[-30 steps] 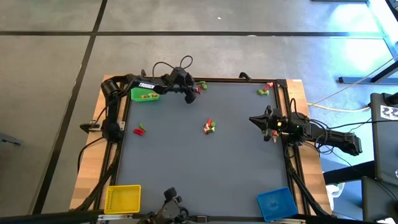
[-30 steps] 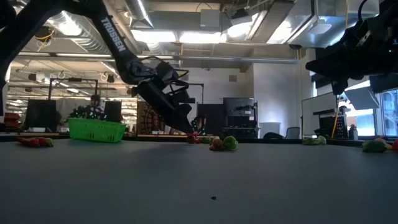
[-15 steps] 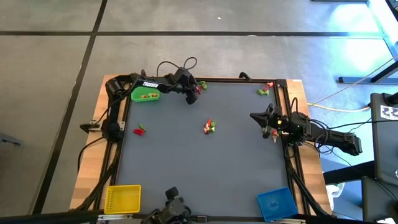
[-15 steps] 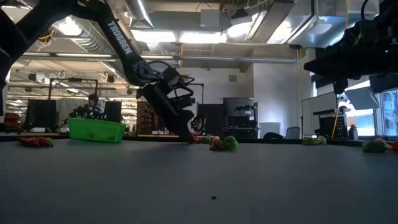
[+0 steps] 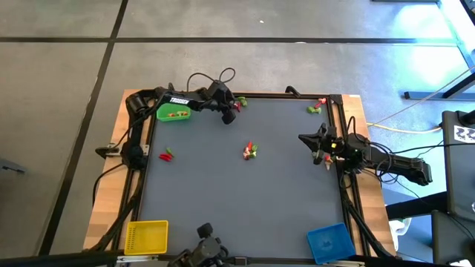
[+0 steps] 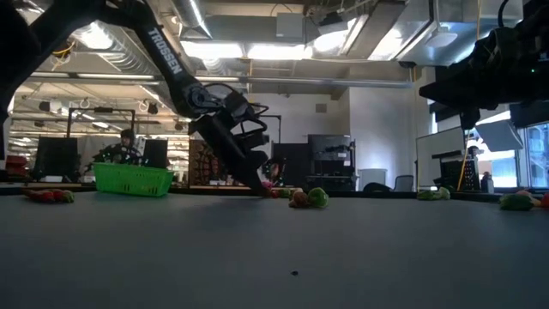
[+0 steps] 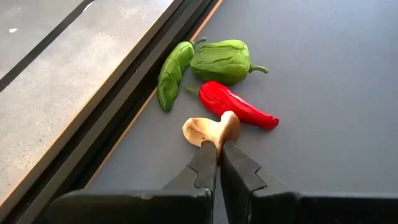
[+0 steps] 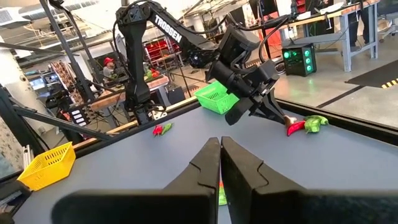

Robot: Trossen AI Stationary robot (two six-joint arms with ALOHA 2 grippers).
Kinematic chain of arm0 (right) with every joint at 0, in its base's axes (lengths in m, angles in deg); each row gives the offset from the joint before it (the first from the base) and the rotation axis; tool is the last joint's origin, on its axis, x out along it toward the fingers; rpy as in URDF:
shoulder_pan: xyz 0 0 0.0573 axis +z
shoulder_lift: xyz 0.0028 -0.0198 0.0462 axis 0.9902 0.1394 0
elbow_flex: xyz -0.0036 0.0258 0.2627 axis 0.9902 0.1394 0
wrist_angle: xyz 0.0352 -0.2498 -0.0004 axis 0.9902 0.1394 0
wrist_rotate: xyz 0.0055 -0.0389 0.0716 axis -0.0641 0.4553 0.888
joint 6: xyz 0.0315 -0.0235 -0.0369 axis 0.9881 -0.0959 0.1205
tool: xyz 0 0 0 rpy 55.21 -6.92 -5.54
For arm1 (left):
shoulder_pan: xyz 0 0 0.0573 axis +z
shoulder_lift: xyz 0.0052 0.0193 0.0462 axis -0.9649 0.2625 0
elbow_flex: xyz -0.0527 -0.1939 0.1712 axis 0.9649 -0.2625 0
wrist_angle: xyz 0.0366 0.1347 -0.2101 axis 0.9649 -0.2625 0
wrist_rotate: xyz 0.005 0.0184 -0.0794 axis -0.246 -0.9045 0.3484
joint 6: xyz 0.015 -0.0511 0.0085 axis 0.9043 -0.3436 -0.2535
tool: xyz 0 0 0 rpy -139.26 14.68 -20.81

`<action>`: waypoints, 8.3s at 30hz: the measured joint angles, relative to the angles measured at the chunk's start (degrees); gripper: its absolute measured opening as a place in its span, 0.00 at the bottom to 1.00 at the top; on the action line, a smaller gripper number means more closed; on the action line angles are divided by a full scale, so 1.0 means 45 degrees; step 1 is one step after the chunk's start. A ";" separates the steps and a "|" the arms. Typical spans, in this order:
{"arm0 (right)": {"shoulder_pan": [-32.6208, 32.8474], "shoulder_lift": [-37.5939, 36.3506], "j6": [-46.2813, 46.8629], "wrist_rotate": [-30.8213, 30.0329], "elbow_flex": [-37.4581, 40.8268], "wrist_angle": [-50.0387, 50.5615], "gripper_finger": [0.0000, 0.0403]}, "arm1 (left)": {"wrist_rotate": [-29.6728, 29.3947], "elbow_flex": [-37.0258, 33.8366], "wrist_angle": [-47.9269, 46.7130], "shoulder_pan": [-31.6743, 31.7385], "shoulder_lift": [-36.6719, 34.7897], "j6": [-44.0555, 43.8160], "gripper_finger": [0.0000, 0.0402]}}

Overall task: Sort produce into baskets
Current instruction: Put the brown mushroom into the green bin, then put the green chili pepper into the yellow bin

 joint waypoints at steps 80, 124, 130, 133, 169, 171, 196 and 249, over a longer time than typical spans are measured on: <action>0.0005 0.0053 -0.0723 0.0171 -0.0005 0.0361 0.04 | -0.2529 -0.1831 -1.2593 -0.0037 -0.9137 -0.5809 0.41; 0.0000 0.0073 -0.0577 0.0724 0.0000 0.0417 0.04 | -0.2307 -0.6506 -1.4404 -0.5052 -0.9389 -1.8357 0.41; 0.0000 0.0073 -0.0577 0.0730 0.0000 0.0412 0.04 | -0.2307 -0.6687 -1.3910 -0.5052 -0.9394 -1.8632 0.41; 0.0000 0.0073 -0.0577 0.0730 0.0000 0.0412 0.04 | -0.2306 -0.6878 -1.3829 -0.5049 -0.9394 -1.8720 0.41; 0.0000 0.0073 -0.0582 0.0749 -0.0005 0.0475 0.04 | -0.2697 -0.8069 -1.1727 -0.5027 -0.9472 -1.7283 0.11; 0.0000 0.0073 -0.0582 0.0749 -0.0005 0.0475 0.04 | -0.2736 -0.8061 -1.1711 -0.5027 -0.9467 -1.6981 0.09; 0.0000 0.0073 -0.0630 0.0744 -0.0005 0.0475 0.04 | -0.1805 -0.2945 -1.2468 -0.6681 -0.9394 -1.1273 0.08; 0.0005 0.0074 -0.0626 0.1079 0.0000 0.0504 0.04 | 0.0136 -0.2472 -1.2390 -1.7220 -0.9394 -1.7116 0.08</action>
